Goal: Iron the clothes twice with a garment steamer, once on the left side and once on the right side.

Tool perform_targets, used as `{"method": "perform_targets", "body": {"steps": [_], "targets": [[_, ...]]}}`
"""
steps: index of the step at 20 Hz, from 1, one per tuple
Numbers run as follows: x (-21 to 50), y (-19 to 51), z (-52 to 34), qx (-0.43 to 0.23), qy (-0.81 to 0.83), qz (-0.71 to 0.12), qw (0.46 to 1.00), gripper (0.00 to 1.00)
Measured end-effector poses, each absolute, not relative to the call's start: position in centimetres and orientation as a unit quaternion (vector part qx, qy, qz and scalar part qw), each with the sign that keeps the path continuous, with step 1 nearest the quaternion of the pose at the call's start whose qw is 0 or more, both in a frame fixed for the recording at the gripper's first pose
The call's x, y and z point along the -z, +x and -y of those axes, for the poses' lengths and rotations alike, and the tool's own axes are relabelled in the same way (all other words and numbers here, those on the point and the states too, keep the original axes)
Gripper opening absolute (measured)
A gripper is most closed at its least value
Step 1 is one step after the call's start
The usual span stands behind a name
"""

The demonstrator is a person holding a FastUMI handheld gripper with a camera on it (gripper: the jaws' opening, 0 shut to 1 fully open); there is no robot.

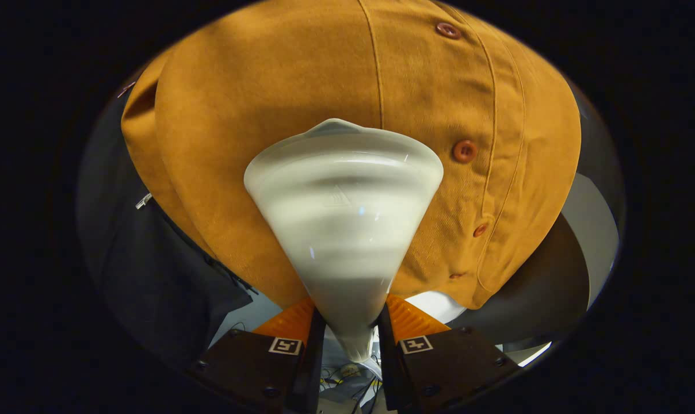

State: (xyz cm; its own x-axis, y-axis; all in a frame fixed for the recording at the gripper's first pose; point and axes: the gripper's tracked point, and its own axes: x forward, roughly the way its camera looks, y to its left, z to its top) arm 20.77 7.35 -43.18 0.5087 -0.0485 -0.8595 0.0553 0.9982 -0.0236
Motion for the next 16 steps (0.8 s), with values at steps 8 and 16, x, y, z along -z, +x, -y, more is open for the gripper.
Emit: {"method": "perform_targets", "body": {"steps": [8,16], "targets": [[44.0,17.9,-6.7,0.02,0.012,-0.51,0.86,0.47],[32.8,18.2,-5.3,-0.01,0.004,-0.395,0.919,0.47]]}}
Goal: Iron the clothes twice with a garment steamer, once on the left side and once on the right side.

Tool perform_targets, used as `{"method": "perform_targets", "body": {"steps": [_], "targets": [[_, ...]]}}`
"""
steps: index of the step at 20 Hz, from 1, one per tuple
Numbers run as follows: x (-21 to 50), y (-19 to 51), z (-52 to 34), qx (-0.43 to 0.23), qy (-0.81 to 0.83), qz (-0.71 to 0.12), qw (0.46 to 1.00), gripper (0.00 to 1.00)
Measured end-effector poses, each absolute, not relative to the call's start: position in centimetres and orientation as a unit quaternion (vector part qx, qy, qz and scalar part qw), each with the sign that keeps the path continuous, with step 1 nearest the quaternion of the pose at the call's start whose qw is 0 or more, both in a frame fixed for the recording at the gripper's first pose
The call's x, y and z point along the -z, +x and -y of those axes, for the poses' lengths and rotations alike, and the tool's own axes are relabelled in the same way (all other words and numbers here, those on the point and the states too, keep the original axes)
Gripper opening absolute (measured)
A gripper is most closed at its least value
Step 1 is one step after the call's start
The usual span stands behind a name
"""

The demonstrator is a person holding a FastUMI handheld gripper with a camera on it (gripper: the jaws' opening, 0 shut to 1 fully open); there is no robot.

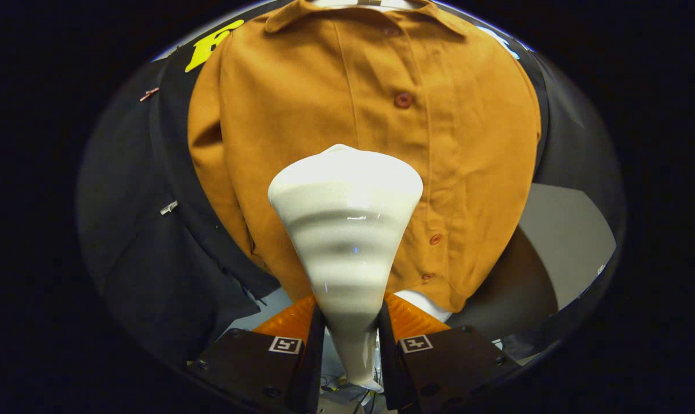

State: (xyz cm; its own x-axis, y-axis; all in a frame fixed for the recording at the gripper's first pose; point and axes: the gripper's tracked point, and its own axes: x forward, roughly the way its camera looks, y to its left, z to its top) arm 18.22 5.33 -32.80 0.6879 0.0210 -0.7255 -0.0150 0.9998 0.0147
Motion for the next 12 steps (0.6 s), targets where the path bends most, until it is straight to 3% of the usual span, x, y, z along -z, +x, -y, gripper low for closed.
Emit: {"method": "perform_targets", "body": {"steps": [12], "targets": [[16.5,16.0,2.5,0.0,0.013,-0.205,0.979,0.47]]}}
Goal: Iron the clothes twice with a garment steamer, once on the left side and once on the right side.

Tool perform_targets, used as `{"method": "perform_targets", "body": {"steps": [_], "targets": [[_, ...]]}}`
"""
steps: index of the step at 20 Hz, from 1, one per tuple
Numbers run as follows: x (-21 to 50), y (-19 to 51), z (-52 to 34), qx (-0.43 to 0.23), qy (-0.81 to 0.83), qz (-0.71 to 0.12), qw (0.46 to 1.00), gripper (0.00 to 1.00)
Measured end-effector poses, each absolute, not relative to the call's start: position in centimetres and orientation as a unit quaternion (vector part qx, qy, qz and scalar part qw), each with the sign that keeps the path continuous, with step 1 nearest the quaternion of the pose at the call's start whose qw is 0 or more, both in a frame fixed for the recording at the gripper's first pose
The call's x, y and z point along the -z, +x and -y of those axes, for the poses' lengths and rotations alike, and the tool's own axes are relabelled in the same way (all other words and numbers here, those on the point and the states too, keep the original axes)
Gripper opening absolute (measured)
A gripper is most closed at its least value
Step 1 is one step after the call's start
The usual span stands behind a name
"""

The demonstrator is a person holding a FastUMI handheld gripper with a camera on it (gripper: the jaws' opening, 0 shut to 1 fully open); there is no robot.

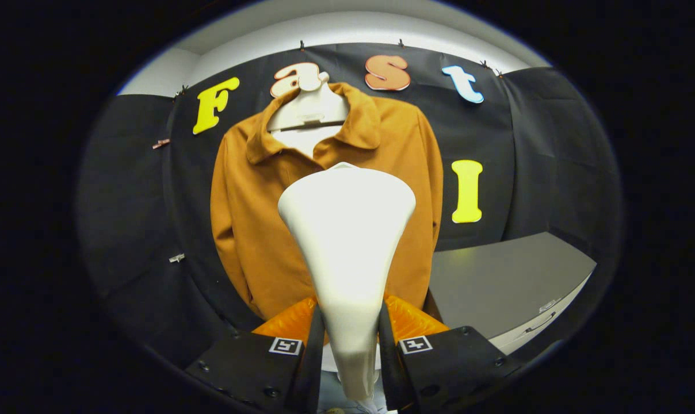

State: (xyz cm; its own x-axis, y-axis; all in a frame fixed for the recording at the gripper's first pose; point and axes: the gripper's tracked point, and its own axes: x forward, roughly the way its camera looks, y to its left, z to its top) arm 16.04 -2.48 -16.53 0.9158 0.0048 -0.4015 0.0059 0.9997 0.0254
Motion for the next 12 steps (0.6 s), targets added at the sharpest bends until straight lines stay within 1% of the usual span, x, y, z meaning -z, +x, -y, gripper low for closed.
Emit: {"method": "perform_targets", "body": {"steps": [6,12], "targets": [[12.0,14.6,4.3,-0.023,0.006,-0.127,0.992,0.46],[10.6,13.9,5.3,-0.038,0.008,-0.1,0.994,0.46]]}}
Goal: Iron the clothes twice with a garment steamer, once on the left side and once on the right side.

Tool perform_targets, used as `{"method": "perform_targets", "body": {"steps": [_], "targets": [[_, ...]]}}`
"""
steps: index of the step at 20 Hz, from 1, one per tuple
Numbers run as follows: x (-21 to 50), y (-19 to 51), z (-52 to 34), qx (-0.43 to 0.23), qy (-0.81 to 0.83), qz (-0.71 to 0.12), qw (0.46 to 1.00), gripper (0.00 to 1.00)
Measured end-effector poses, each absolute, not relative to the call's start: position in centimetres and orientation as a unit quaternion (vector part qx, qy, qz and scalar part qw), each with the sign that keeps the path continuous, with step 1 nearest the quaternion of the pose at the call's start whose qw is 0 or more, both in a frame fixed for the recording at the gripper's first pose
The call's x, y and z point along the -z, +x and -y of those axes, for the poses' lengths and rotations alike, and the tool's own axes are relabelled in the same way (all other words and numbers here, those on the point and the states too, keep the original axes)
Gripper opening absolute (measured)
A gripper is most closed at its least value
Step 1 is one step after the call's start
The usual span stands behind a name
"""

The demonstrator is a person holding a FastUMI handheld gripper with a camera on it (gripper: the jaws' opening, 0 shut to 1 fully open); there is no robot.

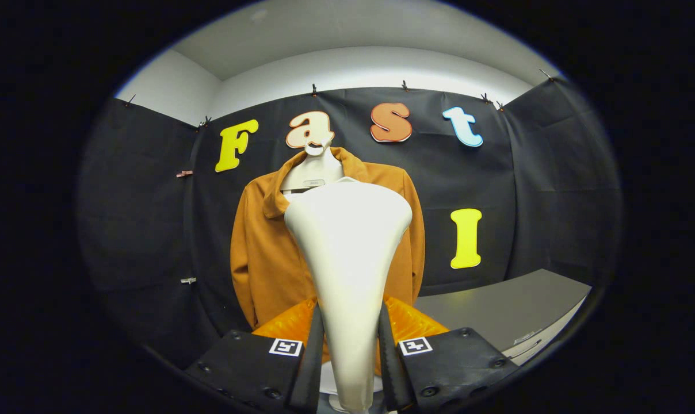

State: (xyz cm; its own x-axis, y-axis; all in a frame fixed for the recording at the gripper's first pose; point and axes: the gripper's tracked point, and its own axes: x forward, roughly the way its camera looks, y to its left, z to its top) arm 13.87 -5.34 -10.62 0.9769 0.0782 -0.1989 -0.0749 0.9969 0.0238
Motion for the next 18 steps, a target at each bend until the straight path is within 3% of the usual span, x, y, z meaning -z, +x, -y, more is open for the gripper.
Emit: {"method": "perform_targets", "body": {"steps": [18], "targets": [[9.63,13.38,5.91,-0.035,0.007,-0.084,0.996,0.46]]}}
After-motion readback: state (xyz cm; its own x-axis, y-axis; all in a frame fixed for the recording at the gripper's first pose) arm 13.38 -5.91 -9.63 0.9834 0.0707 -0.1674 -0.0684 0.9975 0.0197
